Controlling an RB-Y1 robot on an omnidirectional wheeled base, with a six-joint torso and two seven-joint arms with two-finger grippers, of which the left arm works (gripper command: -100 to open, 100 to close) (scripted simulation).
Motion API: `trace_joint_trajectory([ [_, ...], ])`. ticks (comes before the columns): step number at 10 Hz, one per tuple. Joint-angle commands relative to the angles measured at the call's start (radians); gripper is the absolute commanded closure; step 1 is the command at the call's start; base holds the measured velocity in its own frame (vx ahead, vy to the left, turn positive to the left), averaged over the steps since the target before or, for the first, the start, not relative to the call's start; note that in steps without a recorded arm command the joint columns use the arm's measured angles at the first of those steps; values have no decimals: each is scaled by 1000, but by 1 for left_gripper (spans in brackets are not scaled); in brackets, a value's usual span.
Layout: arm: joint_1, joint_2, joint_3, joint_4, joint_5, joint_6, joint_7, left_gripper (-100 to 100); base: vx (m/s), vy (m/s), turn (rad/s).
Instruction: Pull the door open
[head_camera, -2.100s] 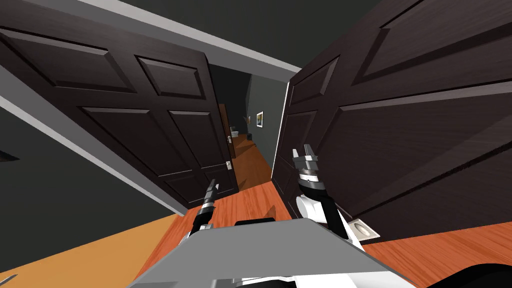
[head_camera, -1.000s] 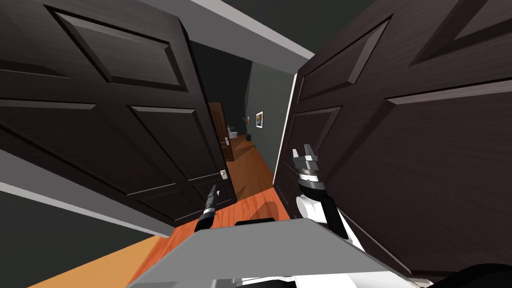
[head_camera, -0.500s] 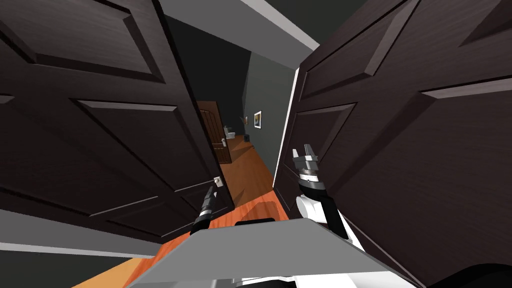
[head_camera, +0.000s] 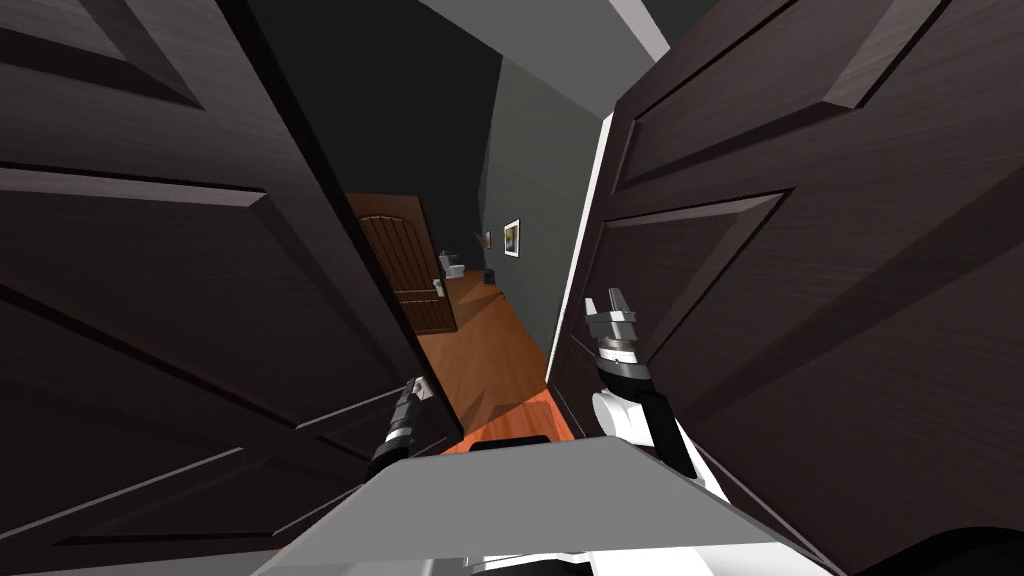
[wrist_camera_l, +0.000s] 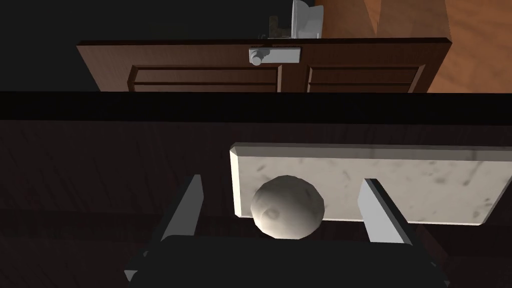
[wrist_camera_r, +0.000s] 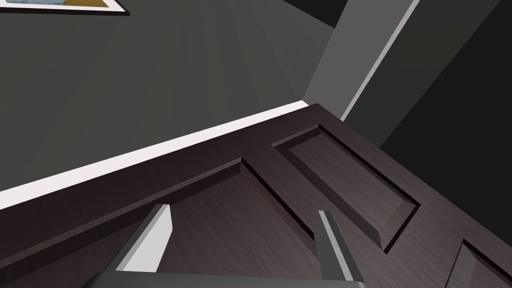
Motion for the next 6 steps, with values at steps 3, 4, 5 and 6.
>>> trace_joint_trajectory([
  [3,0,0,0,0,0,0,0,100,0,-5,2],
  [4,0,0,0,0,0,0,0,100,-12,5,-9],
  [5,0,0,0,0,0,0,0,100,0,0,0],
  [6,0,0,0,0,0,0,0,100,0,0,0],
])
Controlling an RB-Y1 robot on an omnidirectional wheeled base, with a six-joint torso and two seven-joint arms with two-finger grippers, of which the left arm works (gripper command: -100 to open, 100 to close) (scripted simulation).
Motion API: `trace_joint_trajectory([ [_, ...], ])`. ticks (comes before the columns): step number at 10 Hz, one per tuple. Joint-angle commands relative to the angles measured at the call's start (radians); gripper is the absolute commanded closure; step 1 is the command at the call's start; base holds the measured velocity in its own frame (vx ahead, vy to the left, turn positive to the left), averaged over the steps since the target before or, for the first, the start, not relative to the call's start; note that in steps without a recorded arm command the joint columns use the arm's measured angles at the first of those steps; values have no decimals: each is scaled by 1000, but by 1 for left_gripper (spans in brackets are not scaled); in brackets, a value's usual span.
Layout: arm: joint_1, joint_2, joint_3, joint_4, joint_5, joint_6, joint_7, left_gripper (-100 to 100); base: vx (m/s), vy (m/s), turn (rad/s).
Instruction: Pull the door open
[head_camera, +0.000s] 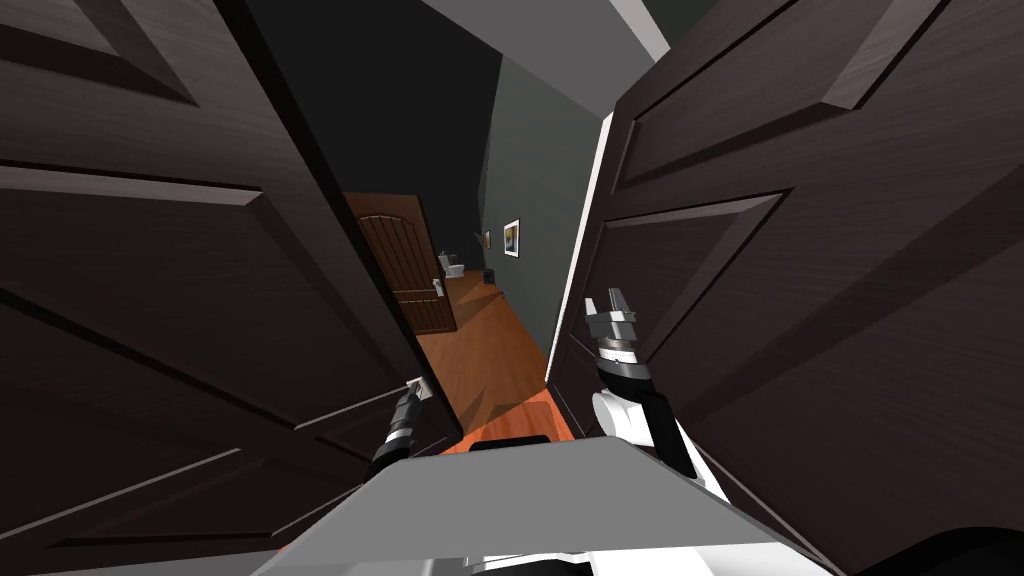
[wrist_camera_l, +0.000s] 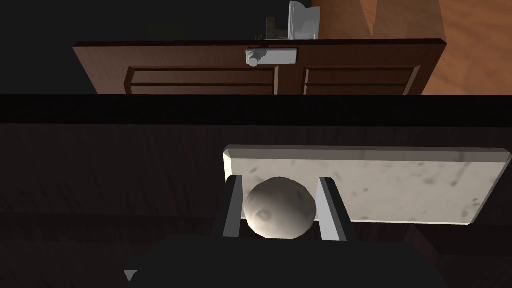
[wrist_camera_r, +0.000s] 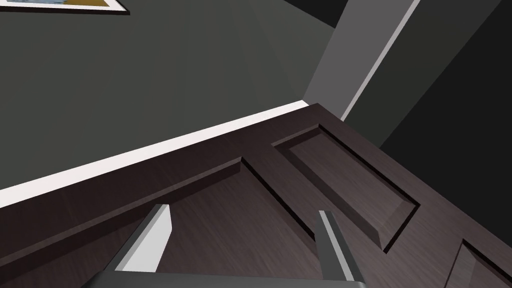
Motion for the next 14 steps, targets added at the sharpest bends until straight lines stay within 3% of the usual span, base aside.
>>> trace_joint_trajectory([
  [1,-2,2,2,-2,1,-2,1,100,0,0,0],
  [10,58,68,-81,-31,-43,-39,98,100,-210,21,-109],
  [11,54,60,-80,-29,-42,-33,90,100,-93,-14,-16],
  [12,76,74,-96,-31,-52,-53,110,100,-158,29,-122],
  [14,91,86,-107,-34,-58,-70,124,100,-188,33,-111],
])
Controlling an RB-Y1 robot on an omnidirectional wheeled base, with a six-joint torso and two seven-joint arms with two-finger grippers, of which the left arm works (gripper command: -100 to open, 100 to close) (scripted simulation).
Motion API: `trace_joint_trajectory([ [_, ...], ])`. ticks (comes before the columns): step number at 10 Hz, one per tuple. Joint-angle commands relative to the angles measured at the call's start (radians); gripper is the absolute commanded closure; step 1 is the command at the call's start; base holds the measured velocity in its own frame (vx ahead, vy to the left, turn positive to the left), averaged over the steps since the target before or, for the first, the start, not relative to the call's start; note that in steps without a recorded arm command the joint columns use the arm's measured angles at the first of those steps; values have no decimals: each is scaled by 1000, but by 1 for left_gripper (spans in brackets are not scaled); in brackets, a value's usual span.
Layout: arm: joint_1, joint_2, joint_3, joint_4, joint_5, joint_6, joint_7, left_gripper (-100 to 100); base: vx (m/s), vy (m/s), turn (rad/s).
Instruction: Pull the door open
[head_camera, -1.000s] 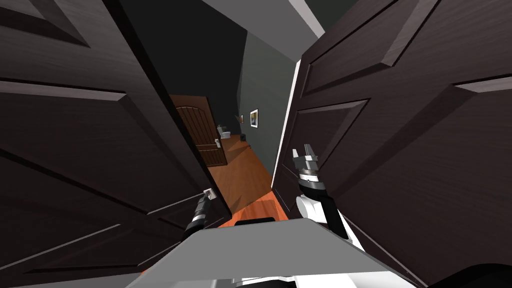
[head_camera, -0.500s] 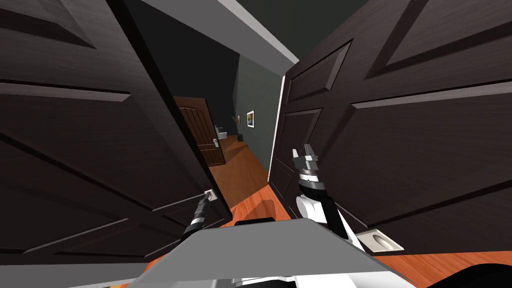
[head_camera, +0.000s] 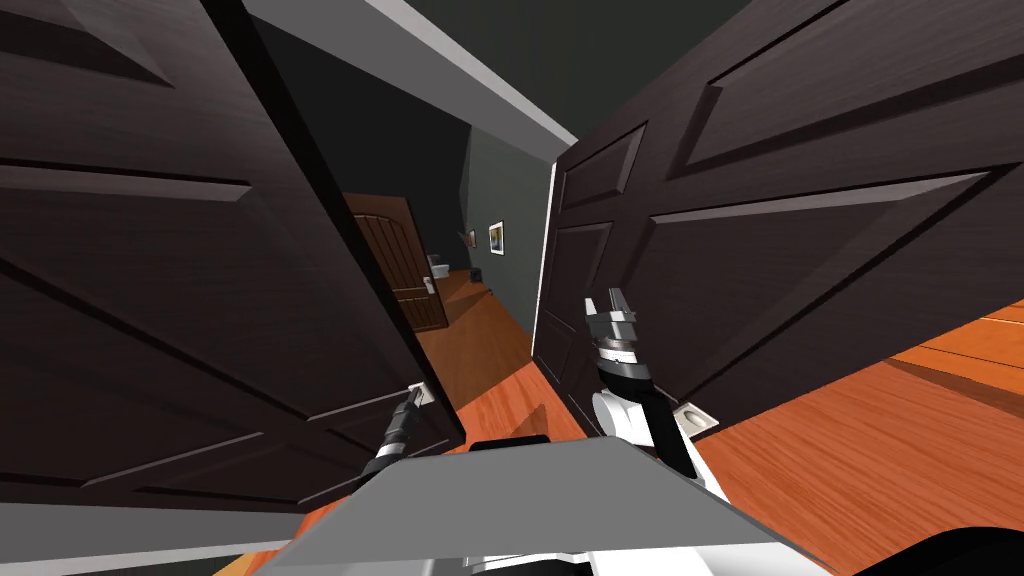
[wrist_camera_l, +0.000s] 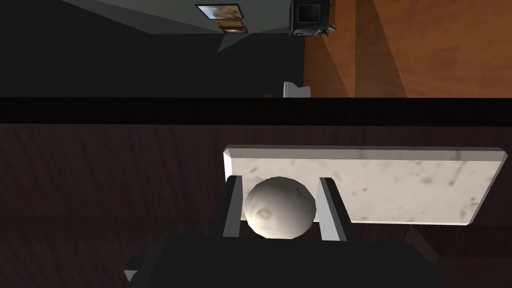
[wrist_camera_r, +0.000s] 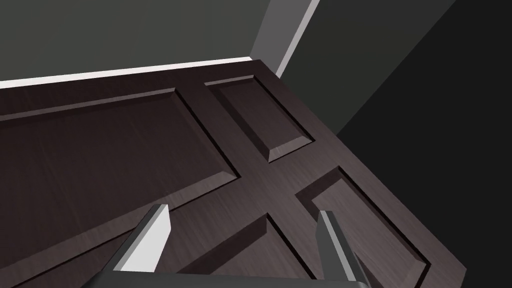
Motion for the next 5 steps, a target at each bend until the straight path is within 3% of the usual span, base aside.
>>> trace_joint_trajectory([
  [1,18,14,-11,0,-7,-22,17,100,-201,29,-105],
  [5,61,48,-41,-10,-25,-70,57,100,-220,27,-114],
])
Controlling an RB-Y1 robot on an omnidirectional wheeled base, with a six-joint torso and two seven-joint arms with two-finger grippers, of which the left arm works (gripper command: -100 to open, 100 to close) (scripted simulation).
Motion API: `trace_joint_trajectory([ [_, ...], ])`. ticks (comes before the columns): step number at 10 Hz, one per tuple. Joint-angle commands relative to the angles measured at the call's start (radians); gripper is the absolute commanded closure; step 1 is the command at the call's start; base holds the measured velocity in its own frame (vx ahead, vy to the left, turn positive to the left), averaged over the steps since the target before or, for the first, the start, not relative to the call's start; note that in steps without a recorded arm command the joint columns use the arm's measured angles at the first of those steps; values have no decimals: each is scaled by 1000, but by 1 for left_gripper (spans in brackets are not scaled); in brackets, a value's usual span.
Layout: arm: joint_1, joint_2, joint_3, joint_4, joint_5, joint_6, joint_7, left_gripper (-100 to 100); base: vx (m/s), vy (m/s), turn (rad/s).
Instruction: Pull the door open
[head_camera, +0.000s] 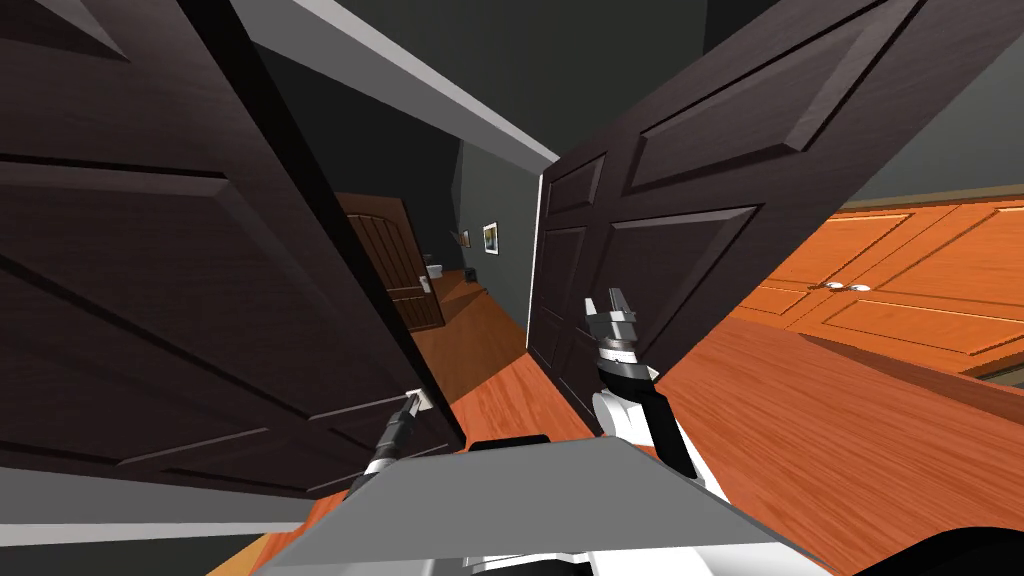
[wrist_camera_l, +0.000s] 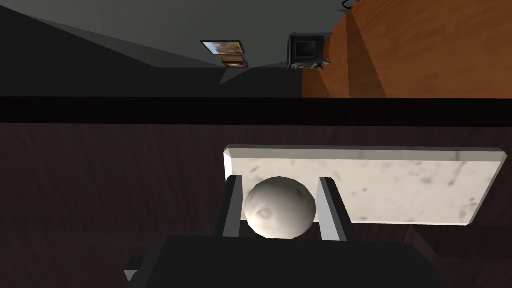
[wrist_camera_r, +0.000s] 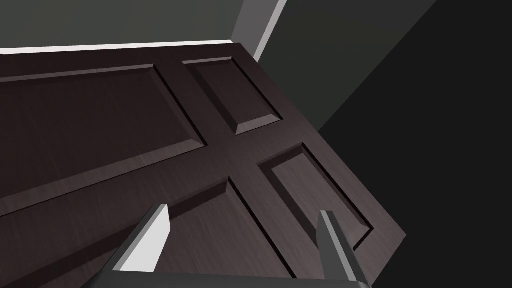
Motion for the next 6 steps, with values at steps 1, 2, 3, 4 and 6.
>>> trace_joint_trajectory([
  [1,0,0,0,0,0,0,0,100,-99,-2,-11],
  [2,16,11,-10,9,-7,-26,14,100,-168,12,-156],
  [3,23,18,-14,13,-10,-40,21,100,-242,48,-180],
  [4,30,26,-18,17,-13,-55,28,100,-223,46,-132],
  [6,45,42,-27,25,-20,-88,44,100,-199,46,-134],
])
